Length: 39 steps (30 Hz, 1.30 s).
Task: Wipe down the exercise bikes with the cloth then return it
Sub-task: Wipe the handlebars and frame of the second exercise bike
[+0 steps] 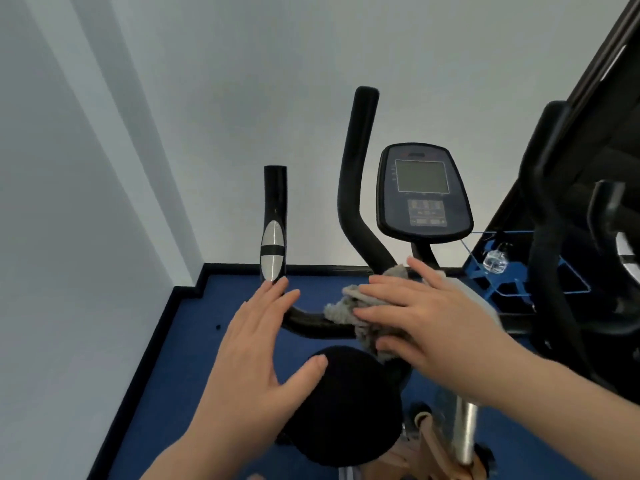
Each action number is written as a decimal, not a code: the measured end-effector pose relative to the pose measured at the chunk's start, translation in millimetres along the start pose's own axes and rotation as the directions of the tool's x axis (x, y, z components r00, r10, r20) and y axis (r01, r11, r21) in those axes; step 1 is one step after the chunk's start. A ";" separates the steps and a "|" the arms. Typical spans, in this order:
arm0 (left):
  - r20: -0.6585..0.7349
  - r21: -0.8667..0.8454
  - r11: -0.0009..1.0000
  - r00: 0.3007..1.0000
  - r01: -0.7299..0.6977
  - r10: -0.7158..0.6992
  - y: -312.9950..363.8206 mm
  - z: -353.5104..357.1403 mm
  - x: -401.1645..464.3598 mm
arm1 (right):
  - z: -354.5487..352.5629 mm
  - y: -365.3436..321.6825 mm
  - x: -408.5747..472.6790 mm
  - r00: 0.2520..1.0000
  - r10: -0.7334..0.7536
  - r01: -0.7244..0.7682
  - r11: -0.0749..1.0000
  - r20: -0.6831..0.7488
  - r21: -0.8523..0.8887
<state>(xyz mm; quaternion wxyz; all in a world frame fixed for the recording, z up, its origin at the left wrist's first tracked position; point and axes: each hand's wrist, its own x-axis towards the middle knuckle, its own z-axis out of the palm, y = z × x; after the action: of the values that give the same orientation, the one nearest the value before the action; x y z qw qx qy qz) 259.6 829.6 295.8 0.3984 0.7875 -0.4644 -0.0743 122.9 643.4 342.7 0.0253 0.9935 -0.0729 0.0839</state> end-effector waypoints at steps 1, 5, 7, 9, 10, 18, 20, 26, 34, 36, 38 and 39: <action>-0.012 -0.021 1.000 1.000 0.013 -0.014 -3.1 -1.6 -1.9 | -1.4 -1.9 5.0 1.000 -0.009 0.008 1.000 0.013 0.008; -0.062 -0.072 0.997 0.997 0.030 -0.034 -6.7 0.2 -8.1 | -1.9 -19.2 35.0 0.993 0.086 -0.103 0.969 0.081 0.224; -0.079 -0.088 0.996 0.996 0.027 -0.034 -8.0 2.9 -9.5 | 2.4 -24.5 48.7 0.983 0.165 -0.182 0.912 0.077 0.368; -0.065 -0.094 0.995 0.998 0.014 -0.021 -10.3 3.8 -9.4 | 7.7 -26.0 55.3 0.981 0.157 -0.187 0.919 0.113 0.348; -0.054 -0.090 0.996 0.999 0.003 -0.008 -12.3 2.5 -8.1 | 9.1 -25.3 54.4 0.984 0.129 -0.160 0.943 0.123 0.290; -0.026 -0.076 0.994 0.997 -0.075 0.073 -37.9 -20.1 13.4 | 10.3 -37.6 57.3 0.967 0.194 -0.237 0.926 0.168 0.294; -0.018 -0.074 0.993 0.996 -0.090 0.089 -43.4 -22.3 19.3 | 13.8 -51.0 76.1 0.959 0.217 -0.268 0.904 0.181 0.334; 0.081 -0.013 0.982 0.978 -0.191 0.191 -63.9 -37.6 41.7 | 9.3 -67.8 59.1 0.911 0.358 -0.409 0.853 0.206 0.325; 0.105 -0.156 0.953 0.955 -0.260 0.278 -78.4 -45.1 71.2 | 18.6 -108.6 97.4 0.814 0.573 -0.575 0.765 0.101 0.291; 0.122 -0.151 0.938 0.935 -0.313 0.332 -85.2 -48.4 76.7 | 18.4 -112.3 90.7 0.779 0.617 -0.611 0.711 0.106 0.347; 0.121 -0.156 0.928 0.926 -0.339 0.358 -90.8 -50.8 84.3 | 20.4 -116.7 94.9 0.756 0.647 -0.632 0.684 0.098 0.366; 0.114 -0.164 0.925 0.924 -0.344 0.364 -92.2 -51.4 88.9 | 21.1 -118.0 101.4 0.737 0.670 -0.644 0.660 0.084 0.387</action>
<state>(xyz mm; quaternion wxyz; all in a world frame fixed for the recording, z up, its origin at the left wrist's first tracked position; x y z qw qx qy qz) 396.3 811.2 288.7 0.4258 0.6529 -0.6199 -0.0899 242.8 744.4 334.7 -0.2031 0.8805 -0.4072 0.1326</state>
